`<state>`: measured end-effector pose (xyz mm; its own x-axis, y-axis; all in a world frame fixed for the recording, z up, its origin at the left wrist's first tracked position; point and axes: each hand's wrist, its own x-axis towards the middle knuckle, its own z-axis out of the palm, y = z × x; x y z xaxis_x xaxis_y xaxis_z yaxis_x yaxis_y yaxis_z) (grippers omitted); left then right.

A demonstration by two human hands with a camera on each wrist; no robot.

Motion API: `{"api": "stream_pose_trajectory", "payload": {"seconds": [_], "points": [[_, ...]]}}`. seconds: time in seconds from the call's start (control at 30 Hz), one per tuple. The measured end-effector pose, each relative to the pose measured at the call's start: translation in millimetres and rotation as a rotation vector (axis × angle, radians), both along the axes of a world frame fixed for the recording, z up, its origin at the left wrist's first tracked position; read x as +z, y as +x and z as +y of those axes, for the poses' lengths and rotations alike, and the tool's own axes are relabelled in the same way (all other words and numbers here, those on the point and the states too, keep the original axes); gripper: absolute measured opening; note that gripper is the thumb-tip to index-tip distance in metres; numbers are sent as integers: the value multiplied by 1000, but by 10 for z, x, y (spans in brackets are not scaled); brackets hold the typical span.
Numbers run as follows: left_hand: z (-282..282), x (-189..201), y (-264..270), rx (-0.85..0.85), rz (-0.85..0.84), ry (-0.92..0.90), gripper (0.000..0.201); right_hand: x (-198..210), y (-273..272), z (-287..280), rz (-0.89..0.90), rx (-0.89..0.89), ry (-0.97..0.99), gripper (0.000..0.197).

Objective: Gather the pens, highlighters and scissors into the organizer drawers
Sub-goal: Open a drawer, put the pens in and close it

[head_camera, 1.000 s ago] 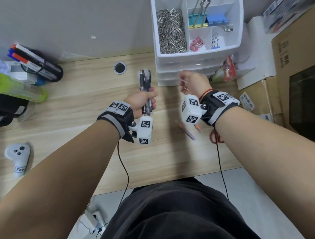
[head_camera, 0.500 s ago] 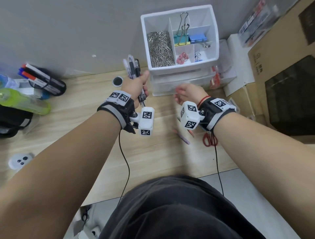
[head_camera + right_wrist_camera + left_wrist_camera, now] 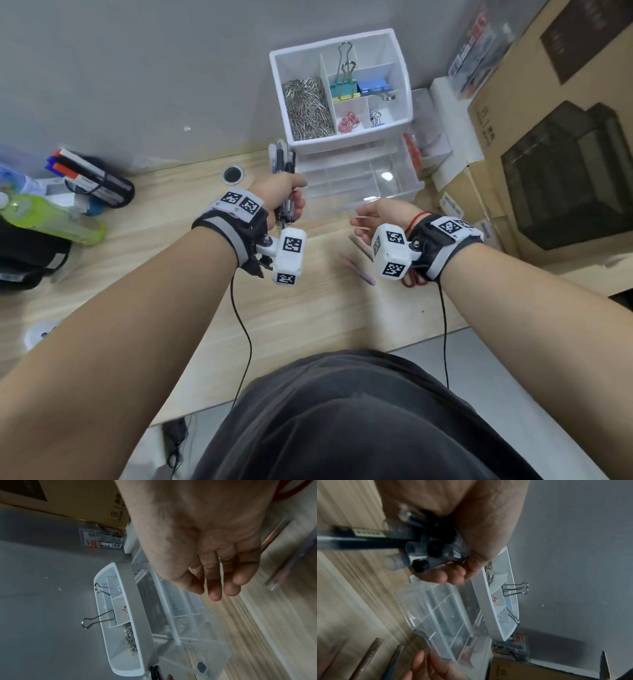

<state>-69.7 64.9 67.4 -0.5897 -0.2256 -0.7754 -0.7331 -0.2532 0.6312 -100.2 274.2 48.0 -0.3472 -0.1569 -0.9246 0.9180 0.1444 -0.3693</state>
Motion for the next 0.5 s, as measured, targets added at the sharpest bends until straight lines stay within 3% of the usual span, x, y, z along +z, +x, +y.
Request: {"api": "stream_pose_trajectory", "payload": {"seconds": [0.1,0.2,0.33,0.43,0.5], "points": [[50,33,50,-60,-42,46,16,61,20,47,-63,42,6,17],[155,105,66,-142,-61,64,21,198,35,22,-98,262,56,30],[306,161,4,-305,-43,-21,21,499,-88,-134,146,533,0,53],[415,203,-50,-442,-29,-93,13,569,-216,-349,264,494,-52,58],[477,238,-79,-460,-1,-106,8,536,-237,-464,207,440,-141,41]]}}
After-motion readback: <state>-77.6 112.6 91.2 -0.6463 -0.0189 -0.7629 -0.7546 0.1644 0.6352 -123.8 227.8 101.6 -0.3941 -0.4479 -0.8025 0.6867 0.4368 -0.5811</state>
